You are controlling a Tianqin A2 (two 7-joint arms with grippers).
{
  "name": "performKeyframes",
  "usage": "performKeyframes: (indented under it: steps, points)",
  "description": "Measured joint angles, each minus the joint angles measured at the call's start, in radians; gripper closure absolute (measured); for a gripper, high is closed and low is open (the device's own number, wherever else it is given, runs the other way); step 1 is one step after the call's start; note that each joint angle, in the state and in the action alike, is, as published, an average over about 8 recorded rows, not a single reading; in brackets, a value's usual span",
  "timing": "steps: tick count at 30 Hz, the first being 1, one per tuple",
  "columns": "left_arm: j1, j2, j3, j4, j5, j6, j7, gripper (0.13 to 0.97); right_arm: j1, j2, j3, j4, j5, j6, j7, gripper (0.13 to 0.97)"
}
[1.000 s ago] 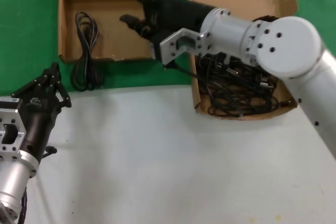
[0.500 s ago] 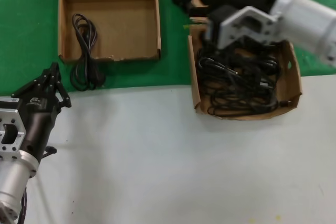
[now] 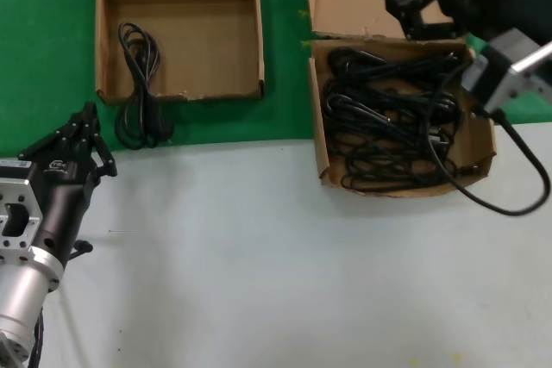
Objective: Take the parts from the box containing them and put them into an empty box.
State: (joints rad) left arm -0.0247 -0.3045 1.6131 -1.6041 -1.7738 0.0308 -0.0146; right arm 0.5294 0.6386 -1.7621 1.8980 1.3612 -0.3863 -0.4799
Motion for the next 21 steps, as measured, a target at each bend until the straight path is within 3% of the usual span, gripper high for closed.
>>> performKeyframes:
  steps: [8, 21]
  points:
    - [0.0, 0.0, 0.0, 0.0, 0.0, 0.0, 0.0, 0.952, -0.075, 0.021, 0.04, 0.015, 0.103, 0.042, -0.093, 0.143]
    - [0.002, 0.0, -0.001, 0.0, -0.002, -0.002, 0.001, 0.913, -0.109, -0.003, 0.05, -0.006, 0.131, 0.067, -0.06, 0.129]
